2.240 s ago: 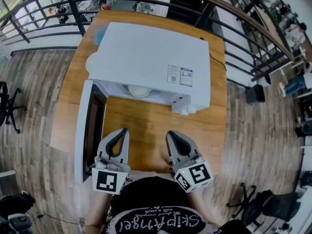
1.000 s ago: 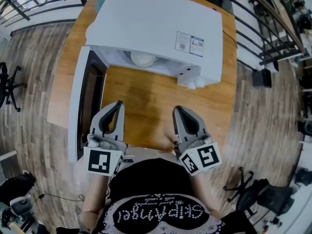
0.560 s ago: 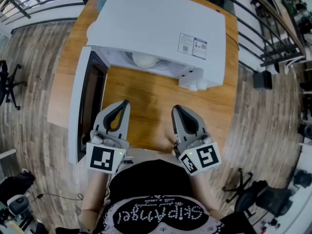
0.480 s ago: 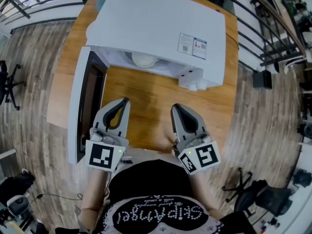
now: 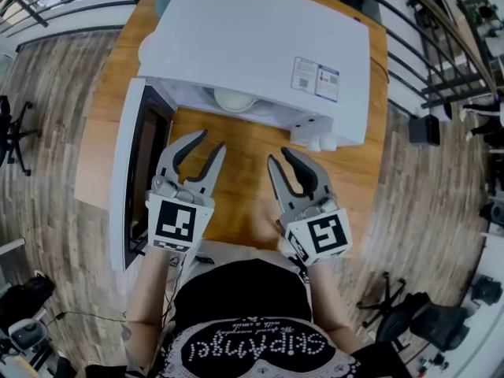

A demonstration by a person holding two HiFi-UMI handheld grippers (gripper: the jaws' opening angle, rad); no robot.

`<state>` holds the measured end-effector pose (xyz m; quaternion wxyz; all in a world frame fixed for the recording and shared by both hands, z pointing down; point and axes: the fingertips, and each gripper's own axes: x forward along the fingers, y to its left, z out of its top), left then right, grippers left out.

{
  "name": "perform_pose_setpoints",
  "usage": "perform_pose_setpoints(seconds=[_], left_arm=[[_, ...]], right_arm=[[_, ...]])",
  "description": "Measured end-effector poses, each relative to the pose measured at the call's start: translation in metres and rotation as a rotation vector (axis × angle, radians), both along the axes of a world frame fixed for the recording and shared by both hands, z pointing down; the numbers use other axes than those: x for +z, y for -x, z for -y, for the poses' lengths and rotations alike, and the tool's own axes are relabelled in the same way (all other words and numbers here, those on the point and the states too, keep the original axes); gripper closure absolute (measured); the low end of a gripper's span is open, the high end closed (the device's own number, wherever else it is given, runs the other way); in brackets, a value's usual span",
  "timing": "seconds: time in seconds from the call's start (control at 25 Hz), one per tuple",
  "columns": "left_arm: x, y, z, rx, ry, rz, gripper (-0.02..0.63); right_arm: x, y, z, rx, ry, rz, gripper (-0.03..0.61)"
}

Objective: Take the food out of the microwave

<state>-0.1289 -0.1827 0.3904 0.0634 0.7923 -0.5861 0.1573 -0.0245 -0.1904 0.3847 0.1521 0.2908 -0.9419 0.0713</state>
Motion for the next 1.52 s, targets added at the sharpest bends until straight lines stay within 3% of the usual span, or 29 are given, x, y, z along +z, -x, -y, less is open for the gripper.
perform_pose_setpoints(seconds=[0.12,0.48,0.92,1.28,1.52], left_arm=[[0.007,0.003,0.015,0.053,0.0,0.088,0.421],[0.051,0.017,0.05,0.119,0.112,0.235,0.332],[0.115,0.028,0.069,0.185,0.328,0.279,0.308],[0.141,0.034,0.088,0.19,0.391,0.32,0.305],[0.144,0.035,0.097,0.198,0.388,0.356,0.305]], right_arm=[[0.011,0.007,0.013,-0.018,-0.009,-0.048,0.456],[0.05,0.043,0.044,-0.05,0.004,-0.188,0.38],[0.1,0.066,0.068,-0.052,0.044,-0.331,0.365],[0.132,0.065,0.085,-0.002,0.078,-0.471,0.365],[0.136,0.072,0.093,-0.007,0.064,-0.492,0.365]])
